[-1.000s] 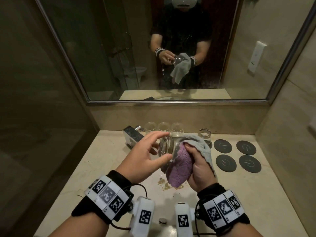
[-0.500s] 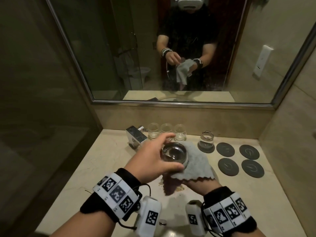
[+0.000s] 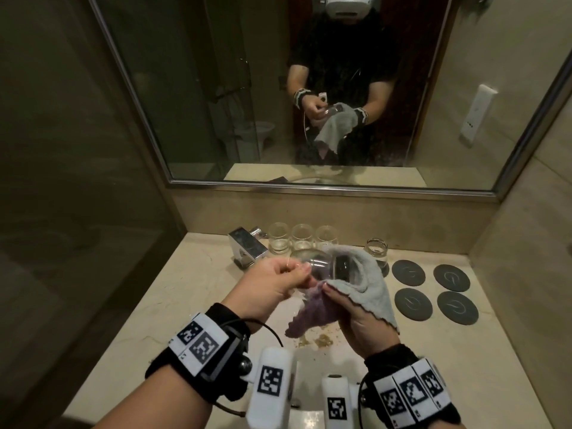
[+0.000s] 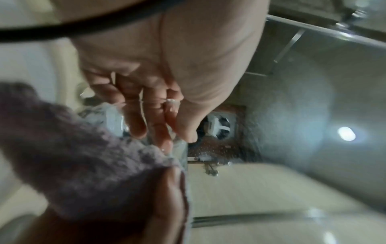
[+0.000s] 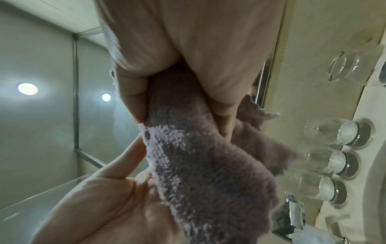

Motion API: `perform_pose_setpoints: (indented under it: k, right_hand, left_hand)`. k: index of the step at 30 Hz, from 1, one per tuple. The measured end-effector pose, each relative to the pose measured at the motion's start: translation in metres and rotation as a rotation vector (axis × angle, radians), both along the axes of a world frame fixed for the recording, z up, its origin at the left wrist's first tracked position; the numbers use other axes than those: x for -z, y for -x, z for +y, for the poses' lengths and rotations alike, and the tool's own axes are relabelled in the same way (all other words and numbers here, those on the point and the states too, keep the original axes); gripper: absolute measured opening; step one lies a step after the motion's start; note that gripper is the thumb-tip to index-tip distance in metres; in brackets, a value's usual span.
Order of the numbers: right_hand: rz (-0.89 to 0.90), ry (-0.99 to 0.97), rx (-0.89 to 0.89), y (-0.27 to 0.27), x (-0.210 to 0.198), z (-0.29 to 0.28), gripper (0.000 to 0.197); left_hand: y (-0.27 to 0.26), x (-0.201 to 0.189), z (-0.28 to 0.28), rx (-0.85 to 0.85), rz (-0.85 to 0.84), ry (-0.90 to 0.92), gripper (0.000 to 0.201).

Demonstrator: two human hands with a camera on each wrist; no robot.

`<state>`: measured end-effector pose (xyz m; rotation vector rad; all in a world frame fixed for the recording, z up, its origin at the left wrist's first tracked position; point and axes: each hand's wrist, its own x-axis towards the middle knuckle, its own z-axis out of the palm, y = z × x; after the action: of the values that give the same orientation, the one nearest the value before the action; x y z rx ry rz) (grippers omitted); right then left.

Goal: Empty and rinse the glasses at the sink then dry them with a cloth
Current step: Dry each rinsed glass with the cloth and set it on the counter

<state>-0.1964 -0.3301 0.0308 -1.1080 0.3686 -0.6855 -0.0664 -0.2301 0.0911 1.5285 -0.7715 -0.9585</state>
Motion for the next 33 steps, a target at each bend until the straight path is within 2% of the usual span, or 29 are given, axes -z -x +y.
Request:
perform_pose_setpoints:
  k: [2, 5, 7, 8, 9, 11, 12, 13, 14, 15, 17, 19, 20, 21, 22, 23, 25, 26, 27, 28, 29, 31, 32, 33]
  right_hand:
    - [-0.149, -0.154, -0.063, 0.001, -0.008, -0.001, 0.033]
    - [-0.257, -0.235, -0.116, -0.001, -0.005, -0.001, 0.046]
    - [-0.231, -0.191, -0.069, -0.002, 0.002, -0.007, 0.050]
    - [-0.166, -0.088, -0.031, 0.000, 0.003, -0.011, 0.054]
    - [-0.044, 0.097, 0.024, 0.004, 0.005, -0.014, 0.057]
    - [0.329, 0.498, 0.017, 0.010, 0.013, -0.021, 0.061]
    - [0.502, 0.593, -0.065, 0.013, 0.013, -0.023, 0.067]
    - [0.609, 0.565, -0.122, 0.016, 0.012, -0.024, 0.080]
    - [0.614, 0.491, -0.123, 0.018, 0.008, -0.023, 0.088]
    - [0.499, 0.425, -0.093, 0.017, 0.004, -0.021, 0.077]
    - [0.132, 0.174, -0.072, 0.010, -0.004, -0.015, 0.050]
    - [-0.061, -0.277, -0.170, 0.003, -0.008, -0.011, 0.055]
    - [-0.114, -0.442, -0.216, 0.001, -0.004, -0.011, 0.055]
    - [-0.120, -0.504, -0.237, 0.001, -0.006, -0.010, 0.054]
    - [-0.094, -0.490, -0.201, -0.001, -0.005, -0.011, 0.053]
    - [-0.049, -0.371, -0.153, 0.000, -0.006, -0.014, 0.053]
    - [0.071, 0.047, 0.054, 0.003, -0.007, -0.016, 0.043]
    - [0.124, 0.178, 0.106, 0.004, -0.007, -0.017, 0.035]
    - [0.153, 0.202, 0.140, 0.003, -0.006, -0.016, 0.033]
    - [0.170, 0.169, 0.110, 0.002, -0.006, -0.014, 0.037]
    - [0.150, 0.028, 0.040, 0.000, -0.007, -0.014, 0.041]
    - [0.041, -0.315, -0.085, -0.002, -0.015, -0.011, 0.037]
    - [-0.007, -0.404, -0.124, -0.002, -0.017, -0.013, 0.036]
    - [-0.020, -0.422, -0.138, -0.002, -0.018, -0.013, 0.036]
  left_hand:
    - [-0.003, 0.001, 0.002, 0.075, -0.294, 0.029, 0.014]
    - [0.003, -0.004, 0.004, 0.099, -0.551, -0.008, 0.012]
    - [0.000, -0.006, 0.002, -0.014, -0.611, -0.051, 0.040]
    - [-0.003, -0.007, 0.001, -0.042, -0.508, -0.082, 0.056]
    - [-0.004, -0.010, 0.000, -0.042, -0.334, -0.132, 0.065]
    - [-0.006, -0.010, -0.001, -0.013, 0.002, -0.199, 0.065]
    - [-0.006, -0.010, 0.000, -0.001, 0.088, -0.198, 0.062]
    - [-0.006, -0.009, 0.002, 0.023, 0.129, -0.183, 0.063]
    - [-0.008, -0.006, 0.004, 0.055, 0.135, -0.160, 0.067]
    - [-0.009, -0.005, 0.005, 0.093, 0.095, -0.133, 0.068]
    - [-0.008, -0.003, 0.007, 0.203, -0.129, -0.076, 0.061]
    - [-0.003, 0.000, 0.007, 0.269, -0.437, -0.043, 0.062]
    - [0.001, 0.002, 0.007, 0.270, -0.538, -0.039, 0.065]
    - [0.002, 0.003, 0.007, 0.260, -0.570, -0.028, 0.066]
    - [0.002, 0.003, 0.006, 0.245, -0.531, -0.020, 0.066]
    - [0.001, 0.002, 0.006, 0.221, -0.444, -0.026, 0.066]
    - [-0.002, 0.000, 0.006, 0.143, -0.252, -0.095, 0.072]
    - [-0.003, 0.001, 0.005, 0.103, -0.190, -0.133, 0.072]
    - [-0.001, 0.001, 0.004, 0.083, -0.184, -0.143, 0.069]
    - [0.004, 0.000, 0.004, 0.088, -0.247, -0.134, 0.063]
    - [0.009, 0.000, 0.005, 0.118, -0.374, -0.107, 0.058]
    - [0.015, 0.003, 0.006, 0.197, -0.706, -0.031, 0.060]
    - [0.015, 0.004, 0.006, 0.221, -0.796, 0.004, 0.063]
    - [0.014, 0.003, 0.006, 0.228, -0.806, 0.016, 0.067]
